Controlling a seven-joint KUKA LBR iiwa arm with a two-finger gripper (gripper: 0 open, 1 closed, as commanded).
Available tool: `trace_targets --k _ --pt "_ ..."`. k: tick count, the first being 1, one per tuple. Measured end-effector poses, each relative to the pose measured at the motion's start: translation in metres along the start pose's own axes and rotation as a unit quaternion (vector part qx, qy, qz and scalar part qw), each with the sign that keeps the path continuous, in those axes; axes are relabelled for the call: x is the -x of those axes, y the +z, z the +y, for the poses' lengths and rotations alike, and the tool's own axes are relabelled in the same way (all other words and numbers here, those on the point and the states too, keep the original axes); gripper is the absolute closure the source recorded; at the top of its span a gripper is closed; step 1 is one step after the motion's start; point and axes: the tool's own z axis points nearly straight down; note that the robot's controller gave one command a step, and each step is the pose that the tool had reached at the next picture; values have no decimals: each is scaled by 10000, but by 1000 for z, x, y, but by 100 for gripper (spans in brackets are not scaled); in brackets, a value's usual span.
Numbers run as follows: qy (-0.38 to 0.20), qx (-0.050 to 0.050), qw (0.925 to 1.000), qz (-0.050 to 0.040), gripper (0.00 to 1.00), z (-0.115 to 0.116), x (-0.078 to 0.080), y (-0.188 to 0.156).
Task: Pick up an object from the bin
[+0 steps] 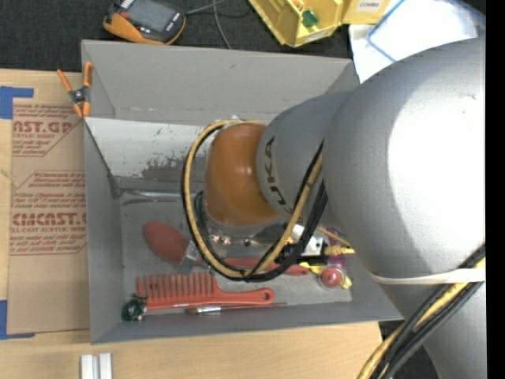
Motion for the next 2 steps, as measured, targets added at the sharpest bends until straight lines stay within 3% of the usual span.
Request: trace_targets --k 2 --pt "-4 5 10000 3 100 1 0 -44"
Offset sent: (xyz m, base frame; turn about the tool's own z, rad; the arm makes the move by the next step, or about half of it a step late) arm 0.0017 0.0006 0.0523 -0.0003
